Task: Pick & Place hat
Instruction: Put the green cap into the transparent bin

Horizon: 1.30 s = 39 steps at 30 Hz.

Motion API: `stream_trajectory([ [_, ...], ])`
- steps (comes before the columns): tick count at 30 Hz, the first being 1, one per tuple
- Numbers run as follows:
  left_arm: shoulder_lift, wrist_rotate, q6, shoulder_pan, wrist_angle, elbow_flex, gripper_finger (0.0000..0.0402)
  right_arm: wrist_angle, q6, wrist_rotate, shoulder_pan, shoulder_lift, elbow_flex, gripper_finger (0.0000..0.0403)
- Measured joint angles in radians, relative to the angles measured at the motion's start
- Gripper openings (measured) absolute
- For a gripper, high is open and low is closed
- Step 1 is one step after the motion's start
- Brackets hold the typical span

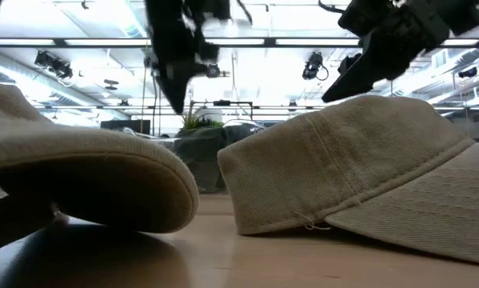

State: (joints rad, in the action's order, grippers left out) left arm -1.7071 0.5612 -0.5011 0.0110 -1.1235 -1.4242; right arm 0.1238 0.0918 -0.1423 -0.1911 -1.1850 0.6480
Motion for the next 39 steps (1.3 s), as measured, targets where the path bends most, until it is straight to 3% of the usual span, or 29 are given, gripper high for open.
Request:
stream_trajectory([
  [4, 0.116, 0.090, 0.000, -0.074, 0.029, -0.002, 0.0002, 0.329, 0.126, -0.003, -0.018, -0.012, 0.162, 0.0207],
  [7, 0.162, 0.154, -0.003, -0.118, 0.057, -0.002, 0.0002, 0.517, 0.345, -0.002, -0.040, -0.036, 0.230, 0.0207],
  [13, 0.176, 0.157, 0.042, -0.138, 0.087, -0.002, 0.0018, 0.887, 0.807, 0.048, -0.119, -0.113, 0.235, 0.0207],
  [17, 0.162, 0.155, 0.068, -0.114, 0.101, -0.002, 0.0046, 1.068, 0.985, 0.064, -0.148, -0.177, 0.235, 0.0207],
  [27, 0.162, 0.144, 0.069, -0.065, 0.100, -0.002, 0.0116, 1.111, 1.104, 0.151, -0.183, -0.307, 0.235, 0.0207],
  [35, 0.162, 0.149, 0.124, -0.047, 0.107, -0.002, 0.0121, 1.076, 1.147, 0.142, -0.217, -0.347, 0.193, 0.0206],
  [39, 0.162, 0.150, 0.132, -0.046, 0.121, -0.002, 0.0117, 1.021, 1.110, 0.159, -0.229, -0.346, 0.137, 0.0175],
])
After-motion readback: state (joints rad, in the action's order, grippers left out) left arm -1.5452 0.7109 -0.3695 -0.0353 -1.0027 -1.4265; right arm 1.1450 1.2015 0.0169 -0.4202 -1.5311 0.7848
